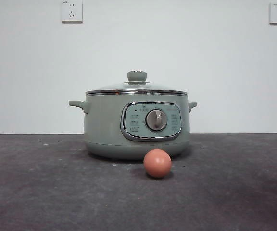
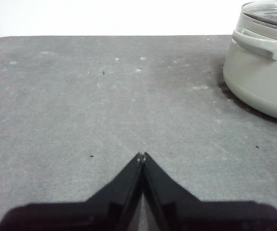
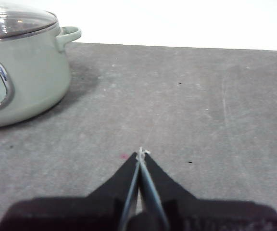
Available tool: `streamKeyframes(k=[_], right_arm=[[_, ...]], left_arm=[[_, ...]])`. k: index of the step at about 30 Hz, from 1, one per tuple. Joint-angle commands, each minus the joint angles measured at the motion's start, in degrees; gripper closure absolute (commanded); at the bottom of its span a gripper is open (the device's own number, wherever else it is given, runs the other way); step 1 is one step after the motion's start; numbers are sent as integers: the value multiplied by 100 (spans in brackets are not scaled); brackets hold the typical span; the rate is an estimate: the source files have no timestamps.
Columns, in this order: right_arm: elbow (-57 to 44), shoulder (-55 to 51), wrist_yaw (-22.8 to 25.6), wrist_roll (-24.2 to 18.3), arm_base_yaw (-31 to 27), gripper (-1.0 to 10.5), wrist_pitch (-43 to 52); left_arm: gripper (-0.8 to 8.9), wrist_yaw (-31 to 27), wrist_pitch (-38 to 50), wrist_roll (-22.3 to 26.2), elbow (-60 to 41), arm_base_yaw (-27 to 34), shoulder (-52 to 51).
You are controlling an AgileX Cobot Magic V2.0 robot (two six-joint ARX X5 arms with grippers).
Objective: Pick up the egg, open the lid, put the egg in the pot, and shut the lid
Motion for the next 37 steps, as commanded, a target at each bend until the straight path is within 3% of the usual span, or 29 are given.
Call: streamKeyframes(k=[1,4,9,12,20,25,37], right_arm=[[-33,-7,-63,313,2,946,26],[-33,-7,-63,369,2,951,72],[92,-7,-55,1246,2,958,72],[280,7,-57,1561,2,958,72],[1351,516,-142,1683,2,958,-214],[2433,1283,-549,1458,2,958,-892],[5425,3368,-1390,199,4,958,-3062]], left_arm=[[817,33,17,-90,-55,20,2],[819,72,20,-284,-52,20,2],[820,264,-20,-638,68,20,2],[820,411,-31,-728,240,20,24],[820,680,-435,-1025,1266,20,570],[820,1139,-796,-957,2205,20,1211],[820,2393,-2352,-317,4631,0,2844]])
